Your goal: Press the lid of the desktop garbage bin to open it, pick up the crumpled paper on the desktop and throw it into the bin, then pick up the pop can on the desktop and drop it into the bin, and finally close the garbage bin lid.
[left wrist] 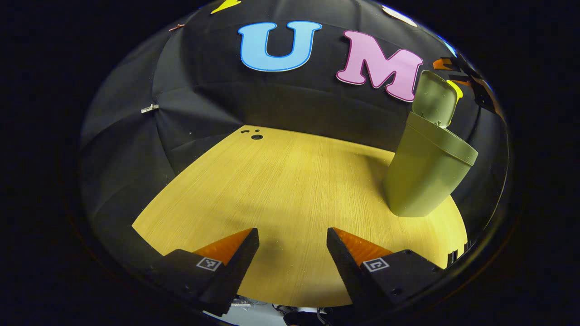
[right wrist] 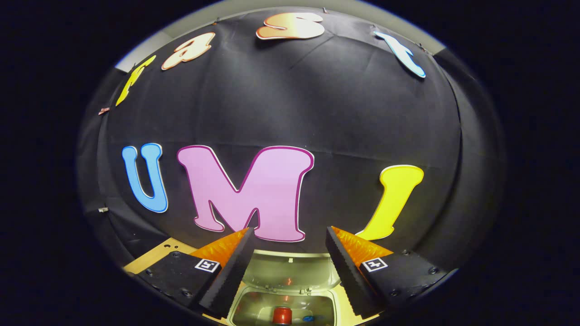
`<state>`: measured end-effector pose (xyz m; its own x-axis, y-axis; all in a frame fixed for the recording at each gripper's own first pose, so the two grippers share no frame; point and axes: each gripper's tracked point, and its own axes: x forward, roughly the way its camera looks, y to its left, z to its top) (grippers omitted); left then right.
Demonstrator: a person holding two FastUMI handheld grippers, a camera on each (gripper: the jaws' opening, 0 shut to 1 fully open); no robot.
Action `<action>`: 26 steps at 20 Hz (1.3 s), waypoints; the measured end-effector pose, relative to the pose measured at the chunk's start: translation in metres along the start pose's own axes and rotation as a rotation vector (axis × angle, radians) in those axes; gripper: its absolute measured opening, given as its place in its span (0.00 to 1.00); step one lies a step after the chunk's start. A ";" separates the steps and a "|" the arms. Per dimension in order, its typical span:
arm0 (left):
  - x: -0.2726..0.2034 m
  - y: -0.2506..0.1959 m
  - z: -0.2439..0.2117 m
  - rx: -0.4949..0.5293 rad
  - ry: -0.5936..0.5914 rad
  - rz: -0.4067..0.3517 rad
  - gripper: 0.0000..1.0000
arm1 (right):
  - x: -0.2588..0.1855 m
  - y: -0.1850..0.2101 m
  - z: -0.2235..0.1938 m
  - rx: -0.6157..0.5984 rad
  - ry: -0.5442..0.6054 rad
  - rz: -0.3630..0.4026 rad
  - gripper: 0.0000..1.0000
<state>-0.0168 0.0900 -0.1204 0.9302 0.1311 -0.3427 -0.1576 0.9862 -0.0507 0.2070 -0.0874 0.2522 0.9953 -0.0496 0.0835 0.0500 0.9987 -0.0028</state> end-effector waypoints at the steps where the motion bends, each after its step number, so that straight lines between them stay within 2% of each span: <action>1: -0.001 0.002 0.001 -0.010 -0.003 0.002 0.97 | 0.008 0.000 0.000 0.016 0.011 0.003 0.97; 5: 0.000 0.004 0.006 -0.035 -0.014 0.007 0.97 | 0.027 0.003 -0.018 0.047 0.084 0.013 0.97; 10: 0.004 0.005 0.008 -0.005 -0.014 -0.007 0.97 | 0.027 0.008 -0.032 0.054 0.139 0.034 0.98; 18: 0.007 0.001 0.014 0.028 -0.015 -0.051 0.97 | -0.012 0.009 -0.045 0.061 0.167 0.029 0.98; 26: 0.006 0.002 0.011 0.105 0.002 -0.089 0.97 | -0.064 0.015 -0.154 0.102 0.370 0.023 0.99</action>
<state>-0.0076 0.0940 -0.1128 0.9384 0.0423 -0.3429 -0.0387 0.9991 0.0172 0.1572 -0.0703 0.0938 0.9598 -0.0080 -0.2806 0.0376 0.9943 0.1001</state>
